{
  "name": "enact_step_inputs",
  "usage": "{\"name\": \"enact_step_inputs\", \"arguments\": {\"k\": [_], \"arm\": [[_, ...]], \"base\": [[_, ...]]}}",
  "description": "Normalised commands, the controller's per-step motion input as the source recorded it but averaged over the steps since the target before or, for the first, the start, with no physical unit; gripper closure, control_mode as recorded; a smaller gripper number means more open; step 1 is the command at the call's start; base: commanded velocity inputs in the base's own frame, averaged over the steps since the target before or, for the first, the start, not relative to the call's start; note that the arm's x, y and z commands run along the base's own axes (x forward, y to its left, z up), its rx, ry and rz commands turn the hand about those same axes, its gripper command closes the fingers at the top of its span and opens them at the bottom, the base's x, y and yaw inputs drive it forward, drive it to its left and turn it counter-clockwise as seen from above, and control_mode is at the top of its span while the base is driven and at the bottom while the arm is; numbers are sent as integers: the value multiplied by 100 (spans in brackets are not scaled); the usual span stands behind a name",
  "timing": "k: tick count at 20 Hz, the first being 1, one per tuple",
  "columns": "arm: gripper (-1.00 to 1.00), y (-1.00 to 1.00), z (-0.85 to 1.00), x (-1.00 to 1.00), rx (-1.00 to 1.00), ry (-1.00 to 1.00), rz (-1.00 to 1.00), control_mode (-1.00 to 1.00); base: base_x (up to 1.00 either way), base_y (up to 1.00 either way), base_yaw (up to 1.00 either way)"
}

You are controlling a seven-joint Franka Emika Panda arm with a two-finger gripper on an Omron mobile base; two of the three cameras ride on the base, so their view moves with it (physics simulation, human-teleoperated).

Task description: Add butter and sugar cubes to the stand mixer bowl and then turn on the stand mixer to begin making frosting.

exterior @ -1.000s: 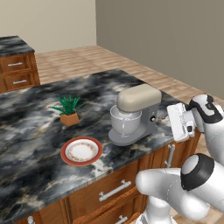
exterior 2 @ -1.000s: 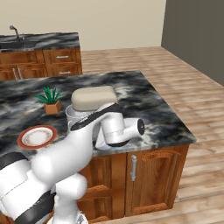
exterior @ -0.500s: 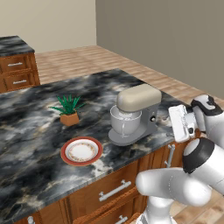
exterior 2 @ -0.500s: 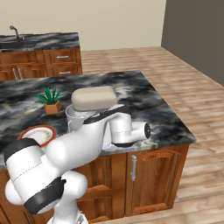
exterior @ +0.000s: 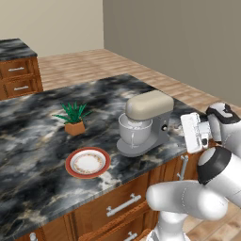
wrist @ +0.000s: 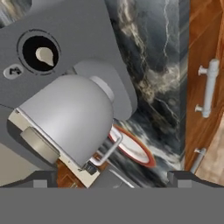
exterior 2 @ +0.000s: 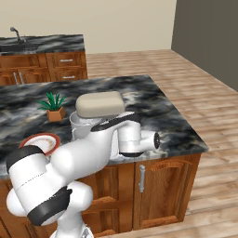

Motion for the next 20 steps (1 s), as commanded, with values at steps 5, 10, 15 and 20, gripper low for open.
{"name": "enact_step_inputs", "arguments": {"k": [5,10,15,20], "arm": [[-100,10,-7,14,0,-1,0,-100],[-100,3,-21,31,0,0,0,-100],[-100,0,-16,41,0,0,0,-100],[-100,0,-13,36,0,0,0,-100]], "base": [[0,0,0],[0,0,0],[0,0,0],[0,0,0]]}}
